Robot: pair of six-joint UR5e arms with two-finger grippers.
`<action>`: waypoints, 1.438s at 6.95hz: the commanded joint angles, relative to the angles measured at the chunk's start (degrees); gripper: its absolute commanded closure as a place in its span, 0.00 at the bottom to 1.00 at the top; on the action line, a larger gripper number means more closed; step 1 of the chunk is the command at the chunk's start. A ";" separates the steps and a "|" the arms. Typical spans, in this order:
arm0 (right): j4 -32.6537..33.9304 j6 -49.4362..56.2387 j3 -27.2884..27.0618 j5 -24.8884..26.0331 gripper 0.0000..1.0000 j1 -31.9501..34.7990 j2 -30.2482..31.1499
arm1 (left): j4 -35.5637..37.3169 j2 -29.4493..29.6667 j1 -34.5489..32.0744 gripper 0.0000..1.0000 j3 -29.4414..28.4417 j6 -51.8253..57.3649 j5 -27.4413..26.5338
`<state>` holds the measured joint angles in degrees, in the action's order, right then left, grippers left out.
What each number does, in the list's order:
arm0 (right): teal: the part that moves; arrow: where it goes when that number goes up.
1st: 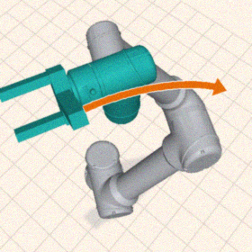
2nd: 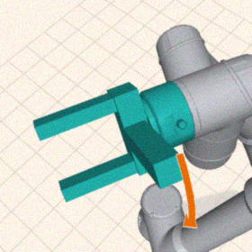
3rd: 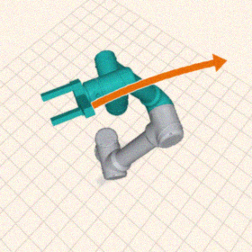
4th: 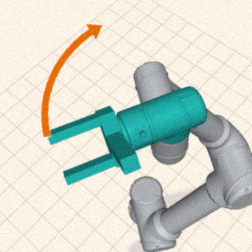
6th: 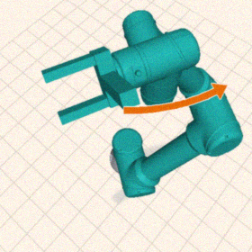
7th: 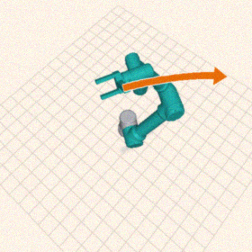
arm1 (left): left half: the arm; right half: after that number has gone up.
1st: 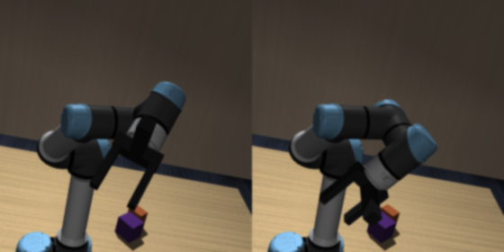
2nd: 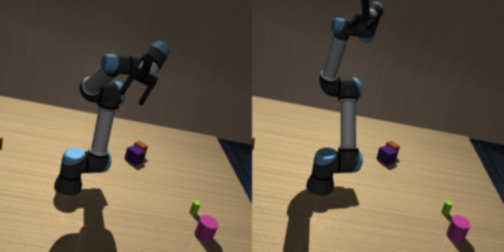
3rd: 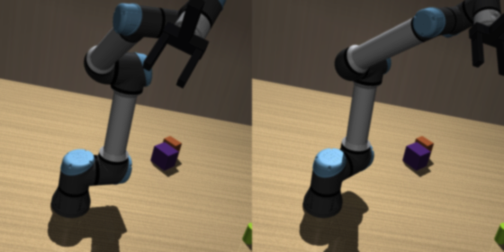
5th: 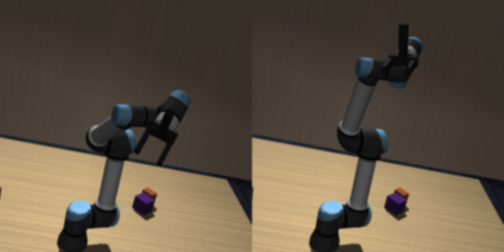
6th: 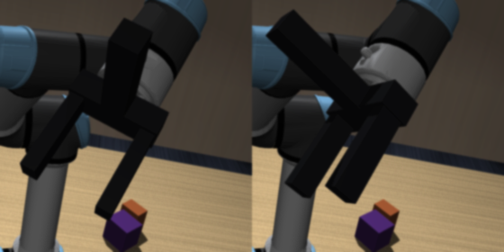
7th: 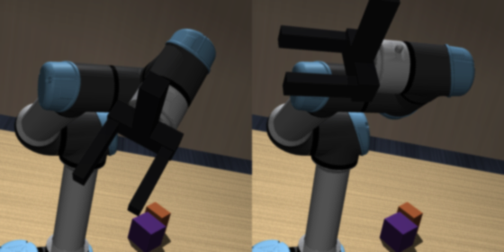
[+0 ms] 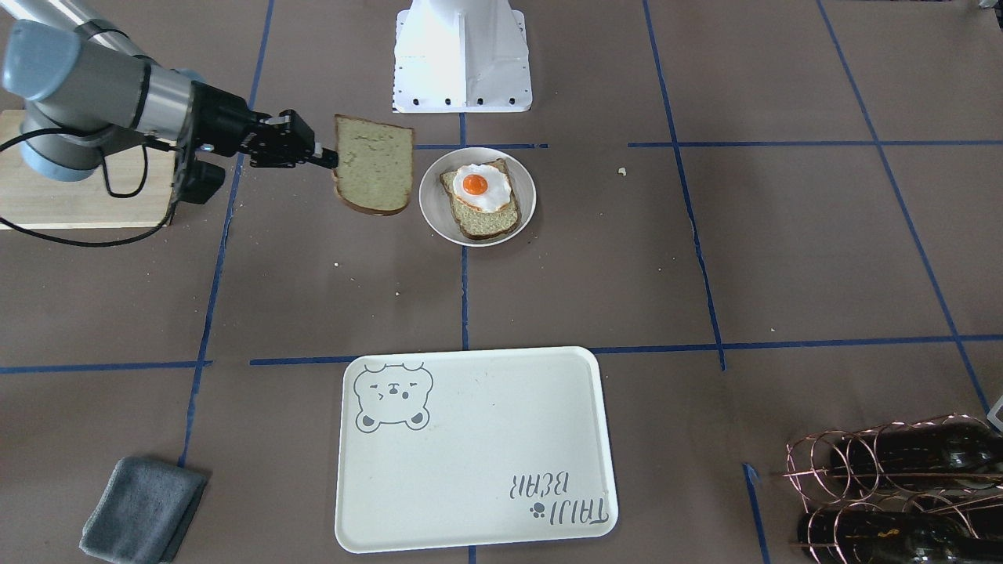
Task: Make sandwich and place on tray
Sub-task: 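Carry the bread slice with the right gripper over the egg-topped bread, then lower the bread slice onto the egg and open the right gripper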
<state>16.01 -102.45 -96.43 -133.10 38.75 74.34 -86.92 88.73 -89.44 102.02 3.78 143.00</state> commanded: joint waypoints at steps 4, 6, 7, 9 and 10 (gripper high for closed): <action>5.00 7.52 9.68 10.05 1.00 -10.45 -10.88 | 0.00 0.04 0.05 0.00 0.11 0.00 0.00; 4.91 10.50 10.21 9.96 1.00 -10.45 -11.23 | 0.00 0.04 -0.04 0.00 0.11 0.00 0.00; 4.91 10.77 10.30 9.44 1.00 -10.45 -11.58 | 0.00 0.04 -0.04 0.00 0.11 0.00 0.00; 4.74 12.35 11.35 9.08 1.00 -10.45 -12.11 | 0.00 0.04 -0.04 0.00 0.10 0.00 0.00; 4.73 13.49 12.40 9.00 1.00 -10.45 -12.29 | 0.00 0.04 0.05 0.00 0.11 0.00 0.00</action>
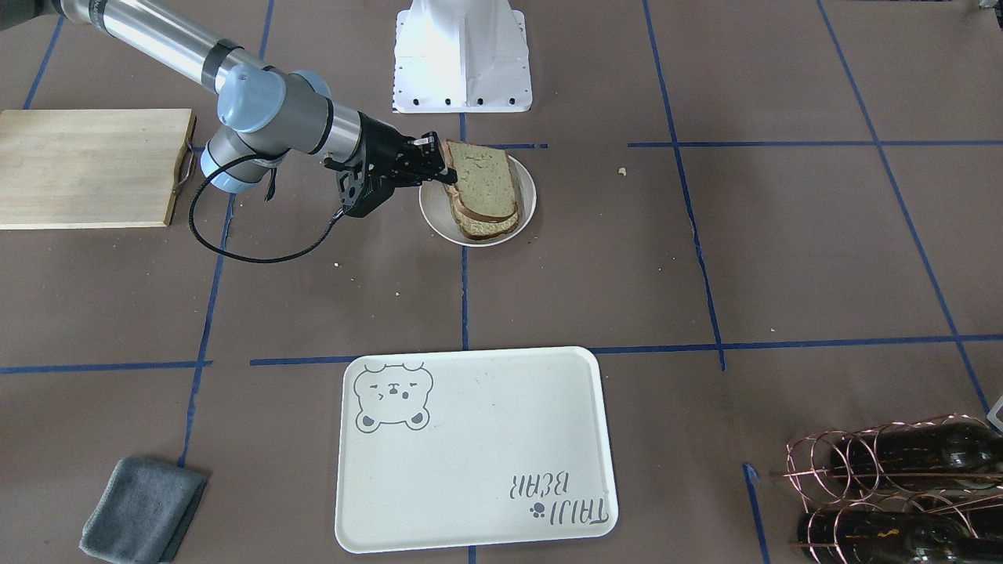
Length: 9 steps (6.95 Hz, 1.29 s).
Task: Make sandwich and place on tray
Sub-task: 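Lower the bread slice onto the egg and open the right gripper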
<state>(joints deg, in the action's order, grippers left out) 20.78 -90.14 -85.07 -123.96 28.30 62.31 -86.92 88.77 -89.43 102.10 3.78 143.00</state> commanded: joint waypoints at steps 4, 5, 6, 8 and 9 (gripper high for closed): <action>0.05 1.28 1.13 -0.50 0.53 0.00 -0.26 | 0.00 0.00 -0.04 0.00 0.20 -0.17 0.00; 0.05 1.28 1.57 -0.49 0.46 0.00 -0.35 | 0.00 0.00 0.05 0.00 0.38 -0.17 0.00; -0.04 1.20 1.83 -0.58 0.45 0.00 -0.61 | 0.00 0.00 -0.04 0.00 0.46 -0.17 0.09; 0.05 0.94 1.75 -0.50 0.27 0.09 -0.88 | 0.00 0.09 0.48 0.00 0.55 0.00 0.96; -0.04 0.41 1.49 -0.49 0.26 0.26 -1.05 | -0.17 0.17 1.53 0.00 0.55 -0.17 1.84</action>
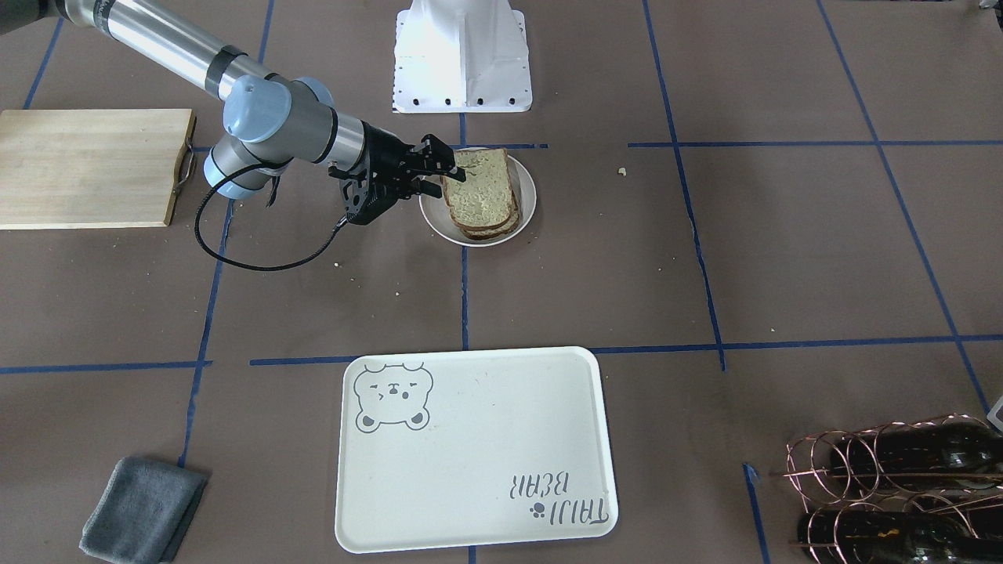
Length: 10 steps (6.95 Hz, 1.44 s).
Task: Make sandwich and place on tray
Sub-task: 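Lift the right gripper away while the left arm reaches toward the plate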
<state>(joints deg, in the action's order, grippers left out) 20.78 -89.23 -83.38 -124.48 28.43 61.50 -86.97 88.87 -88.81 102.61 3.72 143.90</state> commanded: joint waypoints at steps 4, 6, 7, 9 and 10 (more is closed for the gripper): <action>20.97 -1.30 -15.00 -0.41 0.01 7.58 3.88 | -19.95 0.33 18.97 0.00 6.35 -35.95 0.07; 23.51 -0.59 -22.06 -0.50 0.00 10.75 12.90 | -29.00 4.17 33.28 0.00 10.65 -54.41 -7.08; 23.34 -0.16 -24.26 -0.41 0.00 12.25 17.90 | -28.96 9.07 43.10 0.00 11.55 -67.74 -12.54; 23.16 6.67 -26.92 -0.93 0.00 15.94 26.18 | -26.34 15.87 57.72 0.17 11.21 -88.28 -26.71; 23.07 8.18 -26.84 -0.94 0.00 16.22 27.35 | -21.10 18.07 59.53 0.41 11.03 -88.79 -27.18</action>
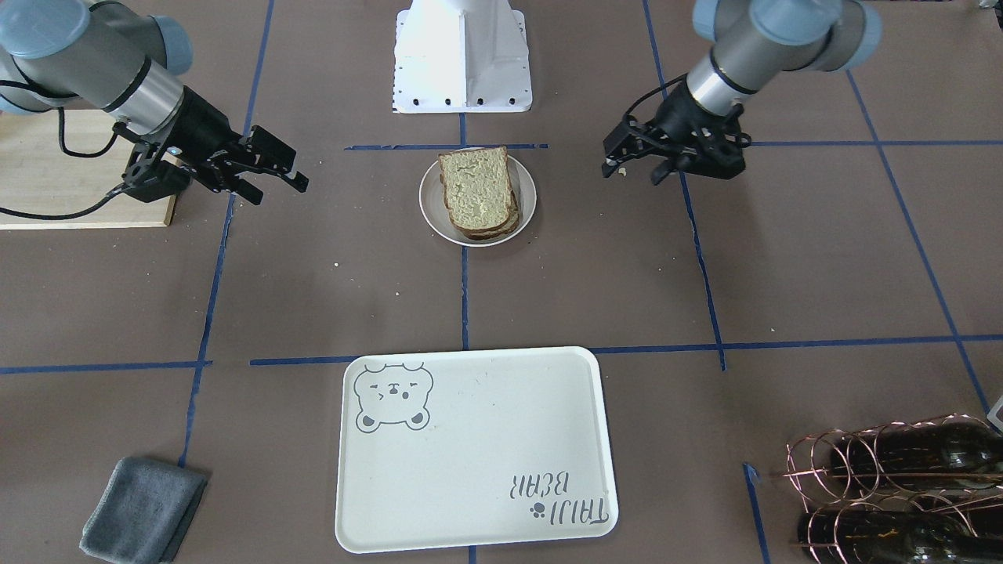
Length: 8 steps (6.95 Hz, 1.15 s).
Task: Make sandwich and place on tray
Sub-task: 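Lift the right gripper away while the left arm reaches toward the plate, then grasp the rim of the white plate with the left gripper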
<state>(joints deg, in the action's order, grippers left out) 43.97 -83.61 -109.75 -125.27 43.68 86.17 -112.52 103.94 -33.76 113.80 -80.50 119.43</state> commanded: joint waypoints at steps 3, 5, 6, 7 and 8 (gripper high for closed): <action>-0.38 2.58 -0.38 0.55 0.00 0.79 3.04 | 7.85 9.24 9.85 0.47 -6.37 -4.84 -8.77; -0.38 2.58 -0.20 0.56 0.00 0.79 2.95 | 7.32 10.50 10.12 0.53 -8.59 -5.02 -8.69; -0.38 2.58 -0.12 0.73 0.00 0.70 2.95 | 7.32 10.85 10.29 0.61 -9.20 -5.02 -8.60; -0.38 2.58 -0.20 0.73 0.00 0.70 2.95 | 7.23 11.55 10.64 0.68 -9.99 -5.11 -8.60; -0.38 2.58 -0.12 0.73 0.00 0.70 2.95 | 6.62 11.55 11.08 0.69 -10.43 -6.24 -8.60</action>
<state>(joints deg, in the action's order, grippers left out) 43.59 -81.04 -109.92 -124.56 44.40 89.12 -105.41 115.21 -23.15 104.05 -85.85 110.83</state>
